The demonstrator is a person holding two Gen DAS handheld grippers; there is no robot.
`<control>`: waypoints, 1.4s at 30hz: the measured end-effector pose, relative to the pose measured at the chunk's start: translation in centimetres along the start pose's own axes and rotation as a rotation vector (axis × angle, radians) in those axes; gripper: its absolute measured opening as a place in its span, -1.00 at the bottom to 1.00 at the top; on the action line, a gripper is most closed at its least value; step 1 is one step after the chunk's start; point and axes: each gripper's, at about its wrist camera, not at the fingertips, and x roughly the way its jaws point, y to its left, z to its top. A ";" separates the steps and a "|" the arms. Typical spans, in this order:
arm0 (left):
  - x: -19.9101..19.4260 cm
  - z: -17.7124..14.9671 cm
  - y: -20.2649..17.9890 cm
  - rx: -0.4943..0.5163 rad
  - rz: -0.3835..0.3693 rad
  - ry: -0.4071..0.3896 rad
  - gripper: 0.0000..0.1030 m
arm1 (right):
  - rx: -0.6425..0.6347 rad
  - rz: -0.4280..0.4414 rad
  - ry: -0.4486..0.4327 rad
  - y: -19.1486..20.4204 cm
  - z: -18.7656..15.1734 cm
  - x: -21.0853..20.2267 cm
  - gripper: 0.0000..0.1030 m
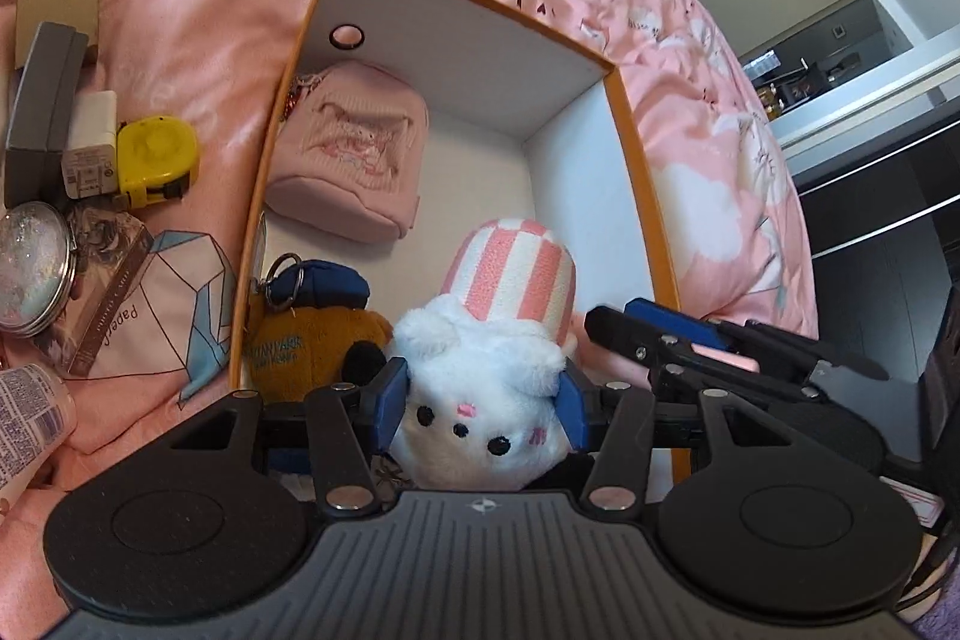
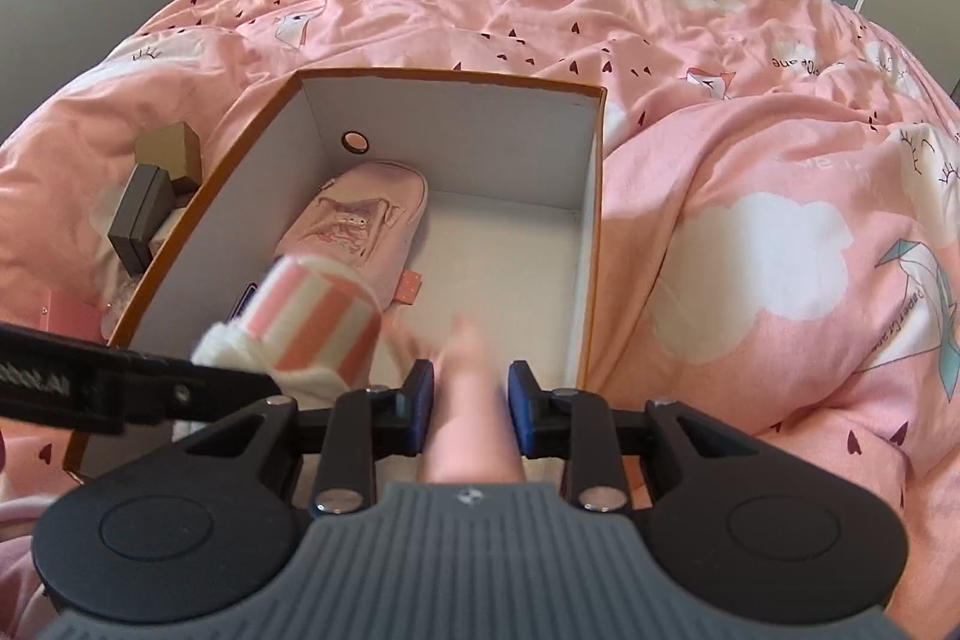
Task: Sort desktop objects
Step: 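Carry the bunny and selfie stick over the box with both grippers, then lower the selfie stick into the box with the right gripper while the left lowers the bunny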
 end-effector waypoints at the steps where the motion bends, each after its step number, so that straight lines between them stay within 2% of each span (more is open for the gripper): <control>1: 0.2 0.0 -0.1 0.008 0.008 0.005 0.15 | -0.010 -0.002 0.003 0.2 0.0 0.1 -0.47; 5: 0.5 -0.3 -0.5 0.041 0.022 0.028 0.15 | -0.035 -0.014 0.011 0.4 0.3 0.2 -0.47; 10: 0.8 -0.6 -0.5 0.068 0.018 0.058 0.16 | -0.051 -0.016 0.089 0.6 -0.7 0.2 -0.49; 12: 1.1 -0.7 -0.4 0.063 0.011 0.066 0.16 | -0.047 -0.004 0.123 0.6 -1.2 0.6 -0.56; 15: 1.1 -0.8 -0.4 0.063 0.017 0.065 0.16 | -0.073 -0.019 0.130 1.1 -1.4 0.9 -0.57; 18: 1.3 -0.8 -0.2 0.056 0.007 0.074 0.16 | -0.089 -0.017 0.144 1.4 -1.4 1.3 -0.74; 20: 1.6 -0.8 0.0 0.040 0.000 0.086 0.16 | -0.084 0.019 0.164 1.4 -1.4 1.5 -0.75; 21: 1.8 -0.8 0.1 0.036 -0.002 0.089 0.16 | -0.084 0.022 0.168 1.4 -1.3 1.6 -0.82; 31: 3.0 -0.9 0.0 0.046 0.006 0.132 0.23 | -0.107 0.036 0.156 1.2 -1.0 0.8 -0.77; 40: 2.1 -1.2 -0.3 0.078 -0.026 0.150 0.27 | -0.099 0.064 0.143 0.9 -0.9 0.3 -0.74; 42: 1.6 -1.3 -0.4 0.083 -0.033 0.149 0.27 | -0.092 0.075 0.139 0.9 -0.9 0.1 -0.67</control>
